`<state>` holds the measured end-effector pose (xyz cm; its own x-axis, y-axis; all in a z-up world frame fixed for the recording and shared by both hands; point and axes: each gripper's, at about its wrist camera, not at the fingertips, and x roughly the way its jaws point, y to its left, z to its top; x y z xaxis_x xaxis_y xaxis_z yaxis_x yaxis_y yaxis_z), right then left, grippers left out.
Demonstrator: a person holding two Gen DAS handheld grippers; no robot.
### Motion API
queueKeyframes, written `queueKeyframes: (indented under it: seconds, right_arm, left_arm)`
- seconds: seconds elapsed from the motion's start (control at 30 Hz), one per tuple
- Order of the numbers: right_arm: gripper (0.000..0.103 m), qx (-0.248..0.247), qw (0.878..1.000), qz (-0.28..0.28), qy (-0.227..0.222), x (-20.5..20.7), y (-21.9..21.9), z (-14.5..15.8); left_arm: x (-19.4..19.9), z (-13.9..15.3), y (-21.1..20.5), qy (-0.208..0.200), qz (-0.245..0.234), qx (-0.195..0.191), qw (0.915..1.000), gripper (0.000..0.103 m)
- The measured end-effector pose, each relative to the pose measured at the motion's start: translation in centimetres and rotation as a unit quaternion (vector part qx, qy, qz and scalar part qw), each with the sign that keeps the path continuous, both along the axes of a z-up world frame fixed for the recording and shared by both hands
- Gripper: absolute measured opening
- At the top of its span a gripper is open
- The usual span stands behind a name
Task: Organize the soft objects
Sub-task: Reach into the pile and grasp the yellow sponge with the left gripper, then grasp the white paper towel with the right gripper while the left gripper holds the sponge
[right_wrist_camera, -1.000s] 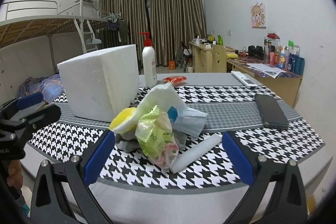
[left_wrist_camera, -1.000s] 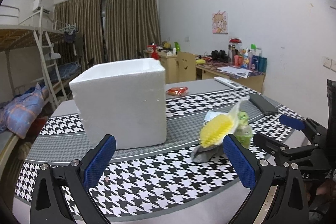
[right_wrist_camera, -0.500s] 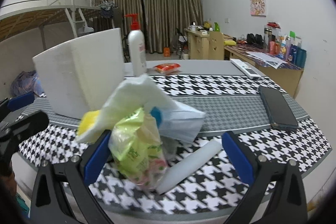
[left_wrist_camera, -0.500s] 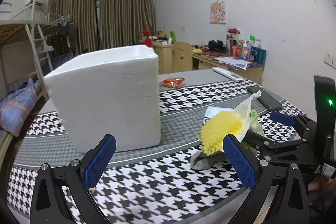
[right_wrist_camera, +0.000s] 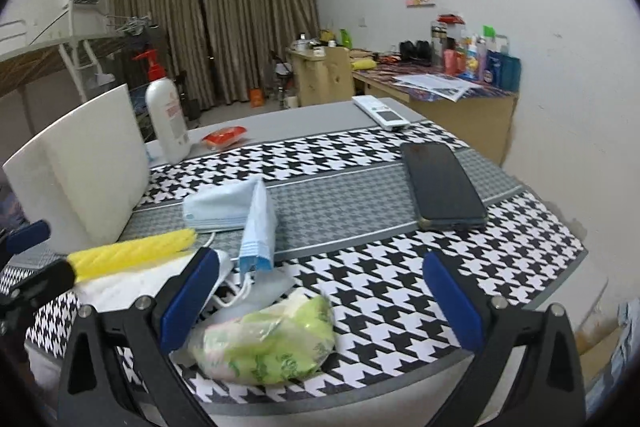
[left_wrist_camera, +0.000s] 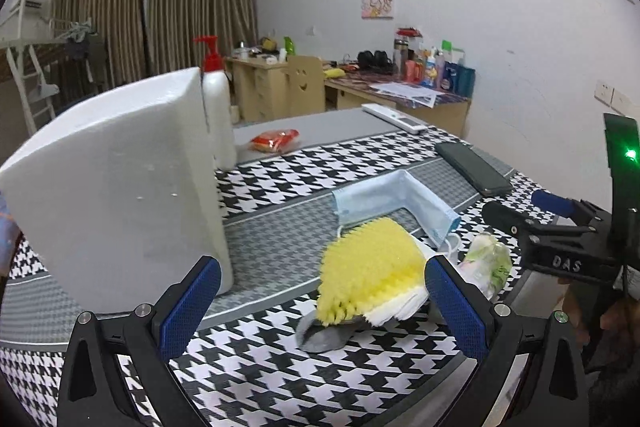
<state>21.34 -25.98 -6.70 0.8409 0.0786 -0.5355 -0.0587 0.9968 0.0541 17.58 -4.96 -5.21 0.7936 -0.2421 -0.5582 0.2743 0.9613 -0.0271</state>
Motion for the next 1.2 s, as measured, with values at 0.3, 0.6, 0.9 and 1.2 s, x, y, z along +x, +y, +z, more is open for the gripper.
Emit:
queueKeyframes:
  seconds: [0.3,0.6,0.9,1.2]
  right_arm:
    - [0.103,0.004,1.000,0.014,0.004,0.0,0.2,-0.1]
    - [0.103,0.005,1.000,0.019,0.004,-0.3,0.1,-0.2]
    - [0.103,0.005,1.000,0.024,0.009,-0.5,0.5,-0.4]
    - [0.103,0.002,0.999,0.034,0.006,-0.7,1.6,-0.1]
  left_arm:
    - [1.0,-0.1,-0.6,0.032,-0.012,-0.011,0.9994,0.092]
    - [1.9,-1.4,-1.8,0.074,-0.029,-0.008,0.9968,0.060]
    - [1.6,-2.0,-2.1,0.085,-0.041,0.002,0.9955,0.024]
    - [0.4,0.1,-0.5,0.045,-0.044,-0.039,0.9972,0.021]
